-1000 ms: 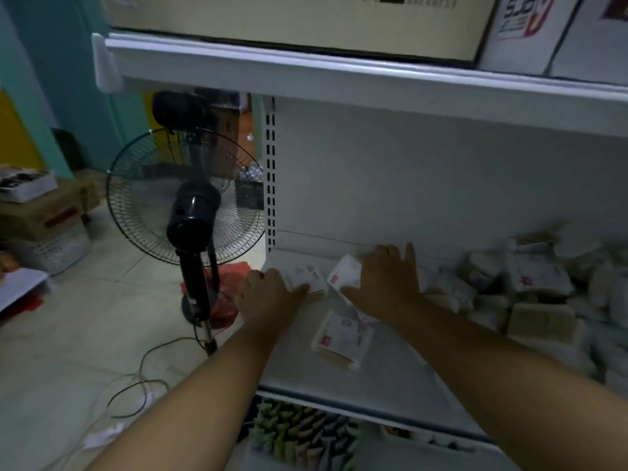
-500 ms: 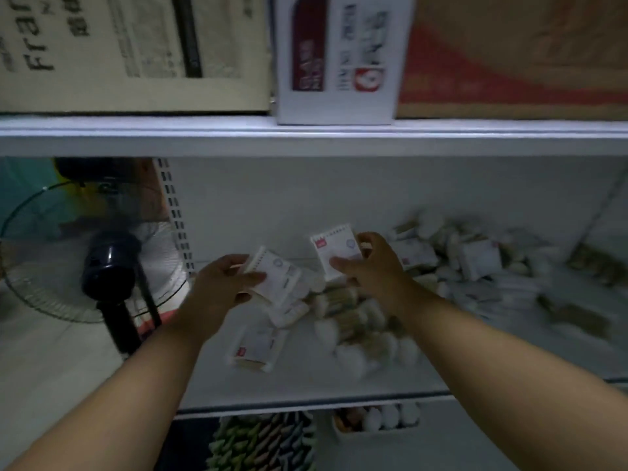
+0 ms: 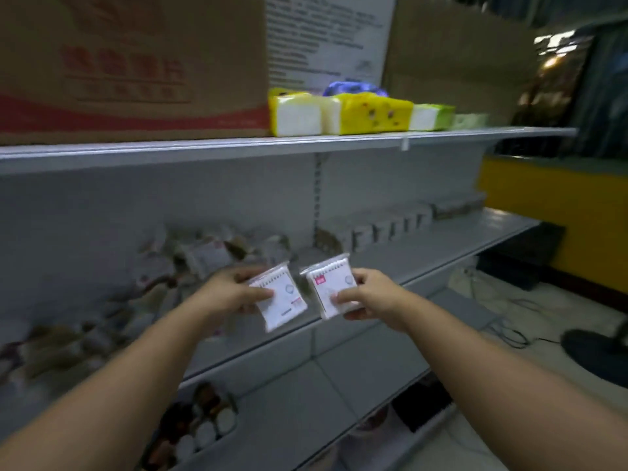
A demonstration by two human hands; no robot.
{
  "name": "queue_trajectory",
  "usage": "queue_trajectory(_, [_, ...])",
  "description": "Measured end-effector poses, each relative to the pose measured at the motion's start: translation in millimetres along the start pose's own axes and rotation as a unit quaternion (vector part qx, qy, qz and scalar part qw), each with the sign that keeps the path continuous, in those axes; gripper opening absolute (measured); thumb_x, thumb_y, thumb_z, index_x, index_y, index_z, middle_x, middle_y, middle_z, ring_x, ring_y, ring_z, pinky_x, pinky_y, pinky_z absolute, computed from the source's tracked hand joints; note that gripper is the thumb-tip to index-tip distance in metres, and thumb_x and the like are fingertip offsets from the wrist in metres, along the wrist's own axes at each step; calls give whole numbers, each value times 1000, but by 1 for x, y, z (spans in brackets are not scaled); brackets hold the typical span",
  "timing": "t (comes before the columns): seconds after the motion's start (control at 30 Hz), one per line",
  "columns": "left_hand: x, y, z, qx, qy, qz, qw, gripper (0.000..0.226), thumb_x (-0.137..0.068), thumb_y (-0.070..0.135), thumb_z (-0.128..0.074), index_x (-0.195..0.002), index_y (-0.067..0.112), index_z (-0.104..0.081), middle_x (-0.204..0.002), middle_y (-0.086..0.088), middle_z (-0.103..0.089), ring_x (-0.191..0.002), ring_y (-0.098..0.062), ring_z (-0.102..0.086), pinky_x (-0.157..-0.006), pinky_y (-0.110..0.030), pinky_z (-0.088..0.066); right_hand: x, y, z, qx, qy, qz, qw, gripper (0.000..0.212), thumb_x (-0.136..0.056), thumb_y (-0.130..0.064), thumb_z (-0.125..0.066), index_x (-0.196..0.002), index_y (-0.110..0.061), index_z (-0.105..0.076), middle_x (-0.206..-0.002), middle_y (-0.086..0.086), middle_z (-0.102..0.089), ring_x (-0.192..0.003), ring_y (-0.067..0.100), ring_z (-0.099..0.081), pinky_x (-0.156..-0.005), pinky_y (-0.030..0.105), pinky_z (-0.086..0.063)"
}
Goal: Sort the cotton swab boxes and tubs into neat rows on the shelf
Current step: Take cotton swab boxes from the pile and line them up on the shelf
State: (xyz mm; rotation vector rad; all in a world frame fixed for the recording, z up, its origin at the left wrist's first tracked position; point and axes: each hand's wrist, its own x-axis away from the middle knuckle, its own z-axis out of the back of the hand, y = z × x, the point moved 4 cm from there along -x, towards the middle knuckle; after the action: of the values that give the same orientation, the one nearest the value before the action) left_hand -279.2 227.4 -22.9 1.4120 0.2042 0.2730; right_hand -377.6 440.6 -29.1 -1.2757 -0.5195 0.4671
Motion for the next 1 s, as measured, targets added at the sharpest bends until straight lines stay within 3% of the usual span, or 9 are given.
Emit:
queue_trajectory(0.1, [-24, 3, -66, -12, -32, 1, 999, 37, -76, -10, -68, -99, 19, -68, -77, 3, -72, -65, -7, -68, -52, -19, -52, 17, 22, 63, -25, 47, -21, 998, 22, -81, -2, -64, -100, -13, -64, -87, 5, -67, -75, 16, -64, -57, 25, -53])
queue_trajectory(0.23, [-61, 6, -130, -29, -32, -10, 999, 36, -71, -10, -73, -95, 16, -67, -82, -4, -72, -70, -16, -68, -58, -27, -56, 21, 45, 126, -42, 99, -38, 994, 20, -81, 0, -62, -95, -14, -64, -80, 2, -67, -68, 14, -64, -53, 23, -52])
queue_trajectory(0.4, [-116, -11, -179, -16, 25, -22, 999, 30, -71, -1, -77, -90, 14, -61, -88, -5, -68, -73, -15, -65, -60, -25, -51, -8, 71, 179, -44, 151, -38, 987, 18, -83, 1, -60, -88, -15, -63, -81, 2, -68, -70, 14, -64, -56, 25, -52])
queue_trajectory(0.53, [-175, -28, -198, 13, 82, -48, 995, 32, -76, 3, -74, -91, 29, -63, -97, -1, -69, -82, -13, -64, -68, -22, -49, -49, 87, 206, -5, 158, -15, 987, 17, -84, -2, -65, -88, -18, -64, -86, 1, -69, -73, 11, -65, -62, 22, -54])
queue_trajectory(0.63, [-212, -34, -199, -9, 150, -37, 988, 34, -79, 6, -73, -108, 23, -66, -102, 1, -64, -82, -10, -61, -62, -14, -44, -77, 83, 237, 50, 190, 23, 980, 14, -81, 0, -69, -85, -13, -67, -85, 4, -70, -70, 7, -64, -59, 12, -50])
queue_trajectory(0.7, [-231, -37, -200, -9, 194, -47, 980, 41, -79, 7, -73, -117, 20, -63, -103, 3, -60, -87, -12, -58, -69, -15, -43, -100, 75, 256, 74, 211, 47, 974, 13, -78, 0, -72, -87, -9, -69, -83, 5, -70, -70, 9, -64, -59, 10, -49])
queue_trajectory(0.77, [-249, -37, -200, -25, 241, -73, 967, 43, -77, 5, -74, -117, 15, -63, -104, 1, -62, -89, -11, -57, -73, -14, -42, -126, 76, 269, 88, 211, 48, 972, 15, -76, -4, -75, -90, -9, -70, -84, 4, -72, -73, 11, -66, -63, 14, -52])
queue_trajectory(0.9, [-273, -48, -203, -40, 305, -92, 947, 35, -75, 0, -74, -109, 6, -65, -104, -11, -66, -92, -22, -62, -75, -14, -45, -176, 102, 267, 174, 203, 16, 964, 18, -75, -21, -78, -85, -8, -70, -85, 9, -72, -82, 23, -67, -76, 36, -54])
queue_trajectory(1.0, [-290, -52, -203, -100, 342, -117, 927, 31, -76, 1, -74, -105, 6, -67, -111, -12, -59, -96, -23, -59, -84, -17, -45, -218, 112, 258, 265, 164, 28, 950, 34, -77, -32, -74, -66, -7, -54, -63, 8, -56, -63, 21, -56, -54, 27, -39])
